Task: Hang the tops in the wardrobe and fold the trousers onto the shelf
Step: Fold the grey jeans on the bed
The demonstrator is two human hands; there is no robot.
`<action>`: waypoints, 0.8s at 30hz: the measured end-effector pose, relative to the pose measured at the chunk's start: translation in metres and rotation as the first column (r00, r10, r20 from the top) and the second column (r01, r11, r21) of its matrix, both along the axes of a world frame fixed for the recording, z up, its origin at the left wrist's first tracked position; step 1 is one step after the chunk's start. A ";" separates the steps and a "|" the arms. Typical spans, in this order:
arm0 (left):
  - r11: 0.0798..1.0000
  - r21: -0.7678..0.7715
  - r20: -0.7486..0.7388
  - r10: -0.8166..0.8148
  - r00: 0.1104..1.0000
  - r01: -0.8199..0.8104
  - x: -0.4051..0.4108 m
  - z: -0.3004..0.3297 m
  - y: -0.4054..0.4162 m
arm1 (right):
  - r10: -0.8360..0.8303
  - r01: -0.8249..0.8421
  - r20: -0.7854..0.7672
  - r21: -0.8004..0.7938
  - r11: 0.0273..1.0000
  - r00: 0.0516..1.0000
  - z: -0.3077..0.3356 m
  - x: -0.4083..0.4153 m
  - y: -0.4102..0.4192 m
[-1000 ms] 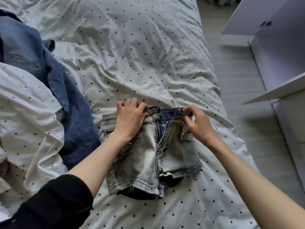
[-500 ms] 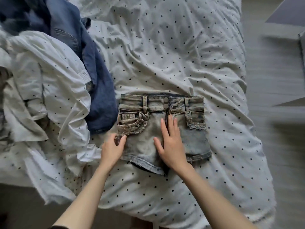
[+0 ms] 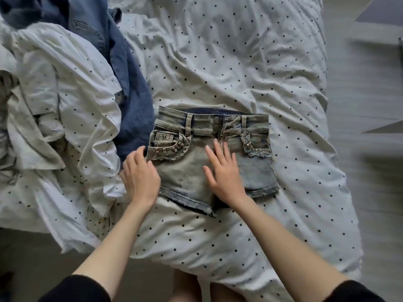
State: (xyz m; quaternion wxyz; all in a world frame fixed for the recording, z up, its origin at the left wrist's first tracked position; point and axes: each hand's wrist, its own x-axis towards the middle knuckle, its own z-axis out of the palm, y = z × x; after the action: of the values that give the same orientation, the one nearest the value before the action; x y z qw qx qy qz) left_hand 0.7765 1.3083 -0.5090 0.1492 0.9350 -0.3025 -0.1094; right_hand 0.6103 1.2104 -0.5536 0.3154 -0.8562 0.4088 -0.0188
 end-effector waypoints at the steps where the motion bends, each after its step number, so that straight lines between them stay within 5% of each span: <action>1: 0.990 -0.031 0.028 -0.137 0.990 0.137 -0.015 0.001 -0.005 | -0.072 0.071 0.076 0.013 0.997 0.994 0.003 -0.016 0.001; 7: 0.683 -0.005 -0.060 -0.729 0.682 0.730 -0.101 -0.013 -0.035 | -0.309 0.274 0.315 0.150 0.950 0.897 0.009 -0.083 0.011; 12: 0.557 0.290 -0.192 -0.763 0.618 0.778 -0.101 -0.051 -0.025 | -0.603 0.593 0.112 0.112 0.797 0.790 -0.005 -0.120 0.014; 17: 0.518 0.246 -0.253 -0.782 0.570 0.819 -0.094 -0.050 -0.028 | -0.658 0.655 -0.095 0.278 0.703 0.747 0.001 -0.118 0.032; 19: 0.550 0.112 -0.278 -0.783 0.557 0.828 -0.095 -0.042 -0.022 | -0.708 0.684 -0.184 0.505 0.527 0.682 0.004 -0.111 0.033; 21: 0.606 -0.026 -0.289 -0.766 0.574 0.795 -0.095 -0.031 -0.014 | -0.813 0.658 -0.232 0.717 0.229 0.535 0.008 -0.102 0.030; 24: 0.634 -0.016 -0.172 -0.764 0.623 0.773 -0.099 -0.018 -0.005 | -0.874 0.593 -0.332 0.802 -0.065 0.354 0.013 -0.091 0.019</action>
State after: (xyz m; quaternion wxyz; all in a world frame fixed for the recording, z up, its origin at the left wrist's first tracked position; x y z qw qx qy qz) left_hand 0.6780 1.3033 -0.5274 0.0847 0.7081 -0.6560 -0.2472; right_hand 0.5195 1.2299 -0.5408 0.6714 -0.1934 0.7063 -0.1143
